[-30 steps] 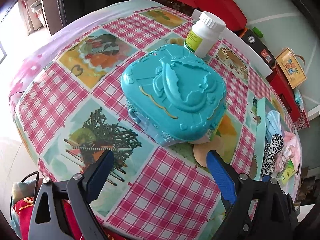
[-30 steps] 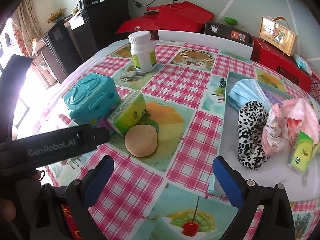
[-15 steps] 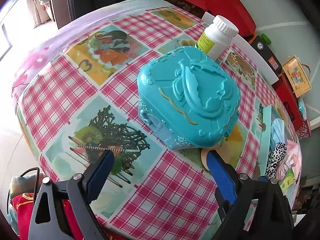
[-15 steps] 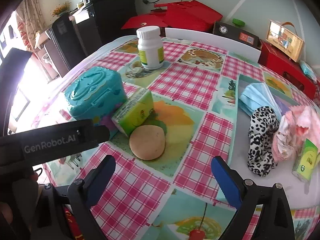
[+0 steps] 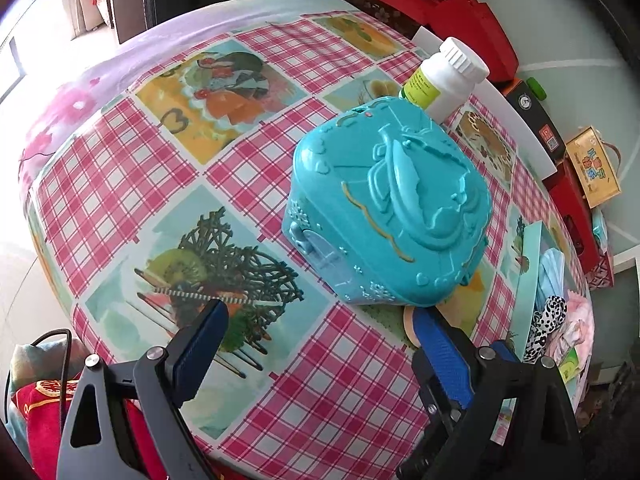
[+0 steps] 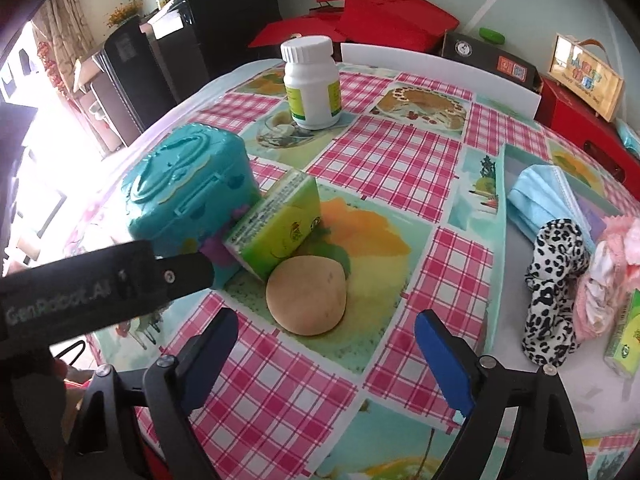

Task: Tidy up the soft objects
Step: 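Move the right tool toward the round beige sponge while the left tool approaches the teal box, then close the right tool on the round beige sponge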

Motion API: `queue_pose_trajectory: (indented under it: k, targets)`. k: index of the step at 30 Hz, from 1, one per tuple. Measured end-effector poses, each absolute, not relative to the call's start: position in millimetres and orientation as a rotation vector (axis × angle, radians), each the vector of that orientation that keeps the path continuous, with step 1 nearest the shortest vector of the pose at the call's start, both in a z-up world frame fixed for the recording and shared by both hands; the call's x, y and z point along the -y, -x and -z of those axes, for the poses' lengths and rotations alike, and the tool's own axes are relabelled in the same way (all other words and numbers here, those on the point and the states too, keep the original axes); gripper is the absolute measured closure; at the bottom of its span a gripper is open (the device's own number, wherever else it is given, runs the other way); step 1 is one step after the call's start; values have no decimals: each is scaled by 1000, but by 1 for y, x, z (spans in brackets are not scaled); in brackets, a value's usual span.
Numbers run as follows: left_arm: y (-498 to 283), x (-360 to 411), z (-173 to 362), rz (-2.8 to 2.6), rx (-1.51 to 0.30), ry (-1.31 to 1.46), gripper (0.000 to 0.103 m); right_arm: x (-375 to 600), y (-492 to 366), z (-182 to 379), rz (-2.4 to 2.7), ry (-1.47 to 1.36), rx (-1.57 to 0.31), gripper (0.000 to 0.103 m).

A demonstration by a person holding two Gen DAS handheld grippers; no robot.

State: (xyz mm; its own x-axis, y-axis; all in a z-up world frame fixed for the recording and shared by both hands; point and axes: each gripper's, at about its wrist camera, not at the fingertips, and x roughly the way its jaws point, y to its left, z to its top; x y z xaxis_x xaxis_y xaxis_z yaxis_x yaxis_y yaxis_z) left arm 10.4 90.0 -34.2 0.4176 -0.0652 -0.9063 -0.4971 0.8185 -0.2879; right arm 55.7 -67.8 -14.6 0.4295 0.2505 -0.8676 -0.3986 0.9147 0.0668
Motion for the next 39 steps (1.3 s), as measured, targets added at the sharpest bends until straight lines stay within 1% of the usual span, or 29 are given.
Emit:
queue_pose_trajectory:
  k: [8,13,24,28,30,34,39]
  targets:
    - [-10,-94,37,-298,-1129,598,9,55,-57,30,-399,239,-1078,23]
    - [-10,-96,39,-302,-1134,595,9,52,-58,35,-385,274,-1073,23]
    - [-12,-95,40,-304,-1141,588,9,54,-62,35,-352,287,-1055,30]
    - [-12,-95,40,-301,-1143,584,9,54,-63,35,-349,290,-1050,35]
    - [-12,-95,40,-301,-1143,584,9,53,-63,35,-351,291,-1048,36]
    - [-12,-95,40,-298,-1143,580,9,53,-62,34,-354,289,-1040,54]
    - [-13,-94,41,-295,-1144,576,9,56,-63,34,-344,274,-1044,55]
